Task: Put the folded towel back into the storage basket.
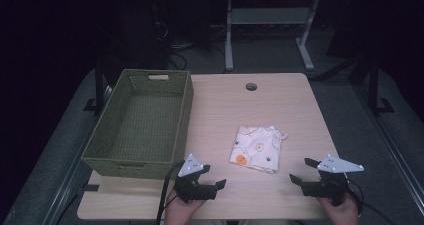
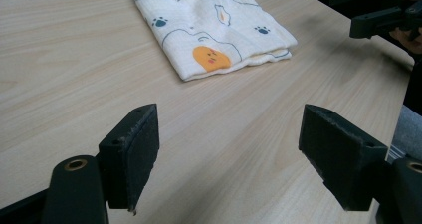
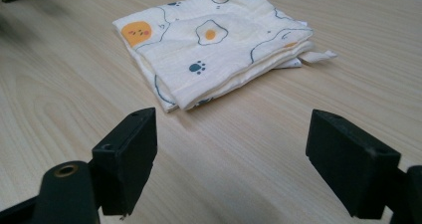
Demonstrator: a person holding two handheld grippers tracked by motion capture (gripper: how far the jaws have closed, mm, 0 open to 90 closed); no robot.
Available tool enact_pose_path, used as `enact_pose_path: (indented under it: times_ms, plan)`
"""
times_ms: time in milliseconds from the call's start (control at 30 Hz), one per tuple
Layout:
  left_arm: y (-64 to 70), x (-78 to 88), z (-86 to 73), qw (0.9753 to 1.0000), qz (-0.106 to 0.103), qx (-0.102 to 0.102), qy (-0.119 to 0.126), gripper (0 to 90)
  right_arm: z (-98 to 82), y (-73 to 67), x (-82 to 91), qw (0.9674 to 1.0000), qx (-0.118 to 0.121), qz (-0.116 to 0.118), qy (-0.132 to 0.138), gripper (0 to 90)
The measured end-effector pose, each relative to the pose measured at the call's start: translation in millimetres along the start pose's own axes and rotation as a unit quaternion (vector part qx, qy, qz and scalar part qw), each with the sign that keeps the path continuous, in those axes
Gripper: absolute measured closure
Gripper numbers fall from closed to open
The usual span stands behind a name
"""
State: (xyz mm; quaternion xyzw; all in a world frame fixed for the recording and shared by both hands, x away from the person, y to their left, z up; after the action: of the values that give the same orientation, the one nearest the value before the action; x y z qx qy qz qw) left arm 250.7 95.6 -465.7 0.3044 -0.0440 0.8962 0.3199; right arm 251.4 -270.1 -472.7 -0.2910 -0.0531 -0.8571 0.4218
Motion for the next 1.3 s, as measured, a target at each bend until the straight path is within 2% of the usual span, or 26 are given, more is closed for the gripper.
enact_pose_path:
  times_ms: [133,333,400,500,600,867,1000,1300]
  plan:
    - [-0.8,-0.3,-2.6,1.0000,-0.001,0.006,-0.004,24.1,0.1,-0.4,-0.3,1.0000,-0.001,0.001,0.001,19.9]
    - [5.8,0.0,2.5,0.9999,0.002,-0.017,-0.001,24.2,1.4,-3.4,0.2,1.0000,0.004,0.000,0.003,19.8]
    - [7.1,0.3,6.6,0.9999,-0.011,-0.008,-0.002,24.3,2.1,-4.3,-0.6,1.0000,0.003,0.000,0.005,19.8]
    - [9.7,1.8,14.2,0.9996,-0.016,-0.021,0.000,24.4,2.2,-4.7,-2.9,1.0000,0.004,0.000,0.002,19.6]
    - [10.3,0.3,20.7,0.9995,-0.025,-0.021,0.001,24.3,2.3,-5.6,-4.5,1.0000,0.003,-0.001,0.001,19.5]
    - [11.8,-19.1,32.6,0.9988,-0.045,-0.013,-0.017,24.3,1.5,-5.0,-5.6,1.0000,0.002,-0.001,0.000,19.5]
    - [14.7,-30.0,40.2,0.9979,-0.054,-0.020,-0.030,23.2,1.5,-5.0,-5.3,1.0000,0.001,-0.001,0.001,19.4]
    - [20.3,-48.4,53.4,0.9974,-0.046,-0.033,-0.045,22.7,2.4,-4.3,-2.8,1.0000,0.003,-0.001,0.009,19.4]
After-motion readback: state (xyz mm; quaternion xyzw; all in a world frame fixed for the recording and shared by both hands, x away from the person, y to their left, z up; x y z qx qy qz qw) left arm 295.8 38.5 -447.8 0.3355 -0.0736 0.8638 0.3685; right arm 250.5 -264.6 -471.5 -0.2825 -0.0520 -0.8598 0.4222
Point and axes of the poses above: each handheld gripper's, and its own axes: x roughly backward along the jaws, z roughly out of its top, y roughly to its right, the point moved 3 cm from there along -x, roughly forward along the jaws, and after that the axes turned 13 degrees about z, right-handed, at the moved point
